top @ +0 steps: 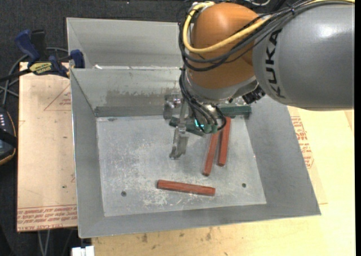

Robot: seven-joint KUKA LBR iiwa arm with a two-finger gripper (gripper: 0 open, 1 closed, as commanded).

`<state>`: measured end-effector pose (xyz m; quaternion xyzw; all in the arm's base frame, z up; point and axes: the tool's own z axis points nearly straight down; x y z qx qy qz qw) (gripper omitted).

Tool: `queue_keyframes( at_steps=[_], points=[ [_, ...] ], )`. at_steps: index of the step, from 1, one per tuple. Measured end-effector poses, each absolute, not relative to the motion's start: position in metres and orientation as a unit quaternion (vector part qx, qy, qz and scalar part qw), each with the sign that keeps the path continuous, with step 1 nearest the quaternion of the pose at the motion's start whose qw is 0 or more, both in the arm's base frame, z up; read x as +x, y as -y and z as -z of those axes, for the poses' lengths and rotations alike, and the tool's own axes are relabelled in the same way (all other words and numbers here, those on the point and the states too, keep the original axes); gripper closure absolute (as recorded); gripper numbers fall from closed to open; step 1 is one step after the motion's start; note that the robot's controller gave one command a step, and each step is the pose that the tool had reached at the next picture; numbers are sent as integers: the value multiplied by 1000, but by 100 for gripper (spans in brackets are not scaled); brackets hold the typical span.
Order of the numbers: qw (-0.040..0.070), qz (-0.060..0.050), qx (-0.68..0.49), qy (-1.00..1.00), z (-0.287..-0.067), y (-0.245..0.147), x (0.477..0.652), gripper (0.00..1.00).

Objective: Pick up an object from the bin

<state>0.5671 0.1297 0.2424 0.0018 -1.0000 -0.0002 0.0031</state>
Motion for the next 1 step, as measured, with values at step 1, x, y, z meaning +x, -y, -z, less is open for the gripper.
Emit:
queue_keyframes(
  at_steps=[1],
  points=[
    [4, 0, 104, 995, -66, -41, 520, 0]
  ],
)
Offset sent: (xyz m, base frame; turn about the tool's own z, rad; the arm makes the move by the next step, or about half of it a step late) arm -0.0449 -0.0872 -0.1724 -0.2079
